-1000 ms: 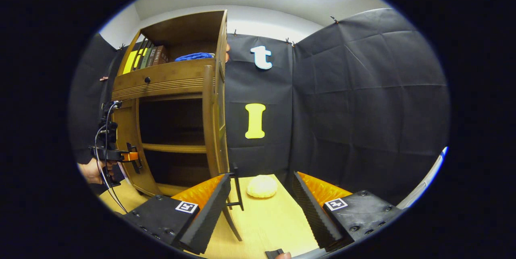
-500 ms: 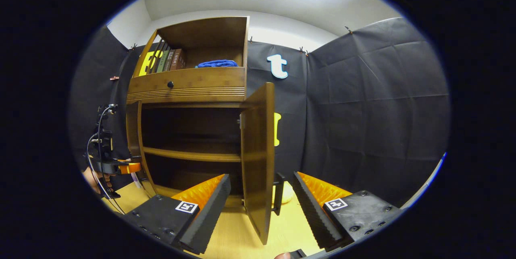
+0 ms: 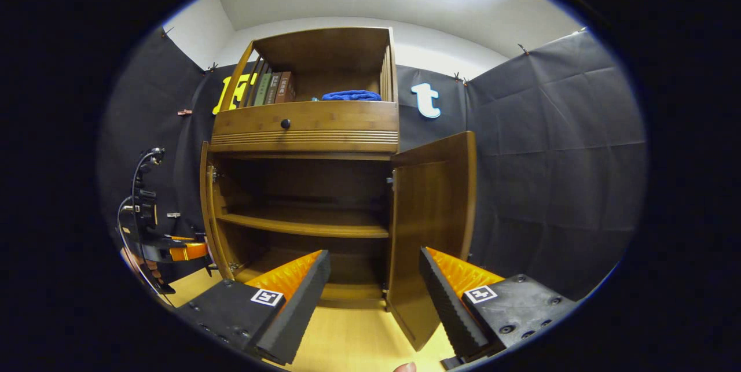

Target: Open the right door of the double-door shoe cabinet with the right hand, and open the left door with the left hand.

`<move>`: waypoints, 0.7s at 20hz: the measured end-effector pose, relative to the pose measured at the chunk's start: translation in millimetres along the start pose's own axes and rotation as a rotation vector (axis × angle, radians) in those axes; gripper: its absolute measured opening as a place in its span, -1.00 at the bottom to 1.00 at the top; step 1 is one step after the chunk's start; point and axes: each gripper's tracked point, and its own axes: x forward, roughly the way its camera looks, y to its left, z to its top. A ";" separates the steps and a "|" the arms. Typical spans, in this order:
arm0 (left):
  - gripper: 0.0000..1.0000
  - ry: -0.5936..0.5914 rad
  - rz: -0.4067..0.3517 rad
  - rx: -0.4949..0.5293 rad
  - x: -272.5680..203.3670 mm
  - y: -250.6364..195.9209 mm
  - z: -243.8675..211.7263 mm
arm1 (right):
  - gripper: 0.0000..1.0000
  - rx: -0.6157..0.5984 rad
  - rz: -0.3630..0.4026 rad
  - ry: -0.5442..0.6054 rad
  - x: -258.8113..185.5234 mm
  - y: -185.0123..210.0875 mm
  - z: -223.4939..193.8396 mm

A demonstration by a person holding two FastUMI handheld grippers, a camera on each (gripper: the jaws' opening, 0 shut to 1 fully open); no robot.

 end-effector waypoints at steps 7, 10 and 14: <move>-0.60 -0.012 0.035 -0.018 -27.3 41.6 -3.4 | 0.96 -0.007 0.005 0.046 -2.8 5.5 -7.6; -0.67 -0.025 0.043 0.002 -34.9 60.3 -3.9 | 0.95 -0.015 0.012 0.042 -1.5 6.5 -7.0; -0.73 -0.043 0.025 -0.021 -42.5 77.7 -5.1 | 0.95 -0.027 0.026 0.036 -3.0 6.9 -10.3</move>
